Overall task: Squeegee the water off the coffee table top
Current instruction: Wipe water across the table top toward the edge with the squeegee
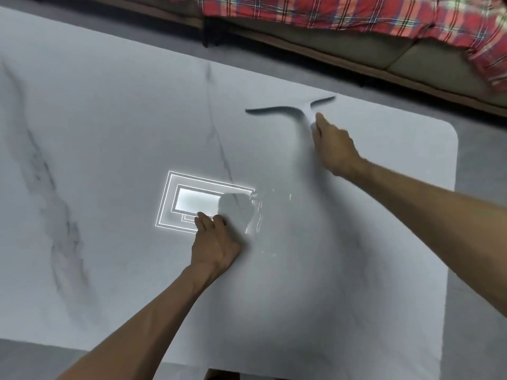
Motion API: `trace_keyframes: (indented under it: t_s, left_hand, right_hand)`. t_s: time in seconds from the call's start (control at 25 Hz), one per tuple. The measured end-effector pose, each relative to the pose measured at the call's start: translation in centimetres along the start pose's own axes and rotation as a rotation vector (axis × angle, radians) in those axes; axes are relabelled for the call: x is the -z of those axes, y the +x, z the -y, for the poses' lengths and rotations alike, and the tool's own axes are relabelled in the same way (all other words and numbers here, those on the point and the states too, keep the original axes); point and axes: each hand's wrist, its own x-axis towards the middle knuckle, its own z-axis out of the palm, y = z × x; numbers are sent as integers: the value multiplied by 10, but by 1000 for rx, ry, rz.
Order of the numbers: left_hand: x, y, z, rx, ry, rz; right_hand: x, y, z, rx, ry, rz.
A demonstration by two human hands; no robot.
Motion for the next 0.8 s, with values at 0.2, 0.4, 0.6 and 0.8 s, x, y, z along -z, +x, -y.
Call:
trace_keyframes:
  t_s: [0.2,0.4,0.6,0.8]
  left_hand:
    - [8,-1,-12,97,-170,49]
    - [14,-12,-10,8,-45,35]
    - [6,-4,-4,-30,24,49]
    - [2,-3,1,-70,50,31]
  right_hand:
    - [-17,-101,-59,-60,44,104]
    - [5,-158,-77,-198,113,228]
    - [26,-66,-42,-131,168,1]
    - [2,2,14,-186,184,-34]
